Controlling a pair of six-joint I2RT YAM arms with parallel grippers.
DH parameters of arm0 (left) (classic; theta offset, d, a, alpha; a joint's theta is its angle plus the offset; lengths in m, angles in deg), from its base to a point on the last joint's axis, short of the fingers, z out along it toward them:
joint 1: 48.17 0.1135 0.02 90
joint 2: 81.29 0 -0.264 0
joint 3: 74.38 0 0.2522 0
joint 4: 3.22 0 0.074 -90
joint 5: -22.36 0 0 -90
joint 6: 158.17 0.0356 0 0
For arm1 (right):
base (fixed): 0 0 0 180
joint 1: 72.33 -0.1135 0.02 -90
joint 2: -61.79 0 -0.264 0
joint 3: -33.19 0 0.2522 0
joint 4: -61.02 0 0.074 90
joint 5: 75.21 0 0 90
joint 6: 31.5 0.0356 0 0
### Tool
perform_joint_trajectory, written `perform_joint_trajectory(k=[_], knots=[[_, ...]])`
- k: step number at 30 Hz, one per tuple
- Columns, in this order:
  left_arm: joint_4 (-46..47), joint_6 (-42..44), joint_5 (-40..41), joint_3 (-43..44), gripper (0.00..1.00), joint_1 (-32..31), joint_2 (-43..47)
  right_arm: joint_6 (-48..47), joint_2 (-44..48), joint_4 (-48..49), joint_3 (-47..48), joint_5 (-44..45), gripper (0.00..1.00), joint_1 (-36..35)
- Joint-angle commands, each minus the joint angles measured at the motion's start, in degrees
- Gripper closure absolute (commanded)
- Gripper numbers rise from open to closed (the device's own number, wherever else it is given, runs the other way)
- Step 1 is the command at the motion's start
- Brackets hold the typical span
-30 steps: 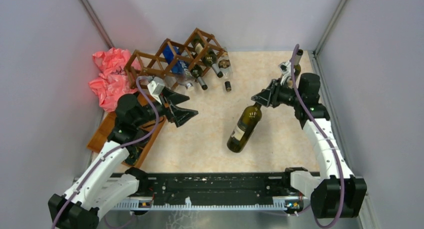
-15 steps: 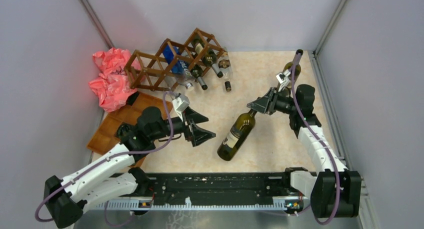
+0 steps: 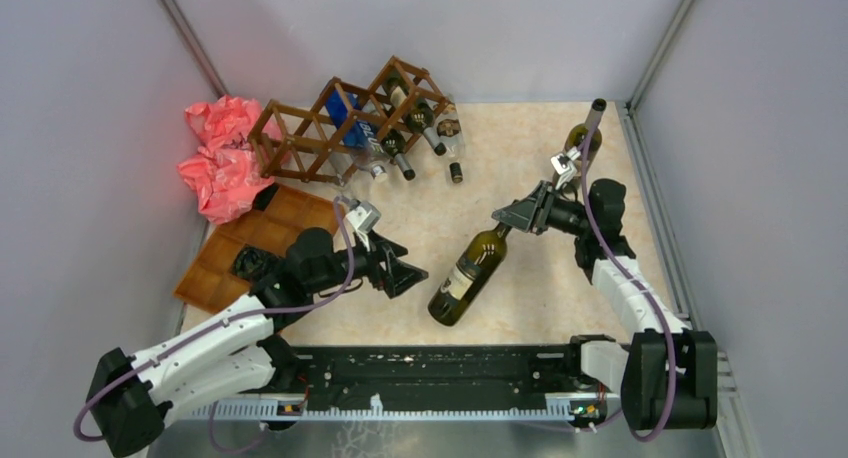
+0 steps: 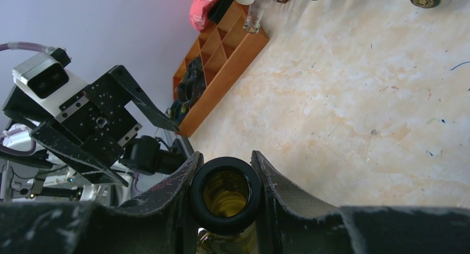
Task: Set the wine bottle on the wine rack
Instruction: Adjust the wine bottle at the center of the board.
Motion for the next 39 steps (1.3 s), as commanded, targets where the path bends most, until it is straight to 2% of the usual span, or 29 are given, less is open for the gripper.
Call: perform_joint_trajectory(k=[1, 14, 39], knots=[[3.81, -2.72, 0.64, -0.86, 0.01, -0.44, -1.22, 4.88, 0.54, 6.07, 0.74, -1.54, 1.00, 0.40], [8.85, -8.24, -1.30, -3.90, 0.01, -0.42, -4.20, 5.17, 0.67, 6.86, -0.18, -1.16, 1.00, 1.81], [7.79, -7.47, -3.02, -1.07, 0.01, -1.51, -11.10, 5.85, 0.39, 7.79, -0.66, -0.99, 1.00, 1.94]])
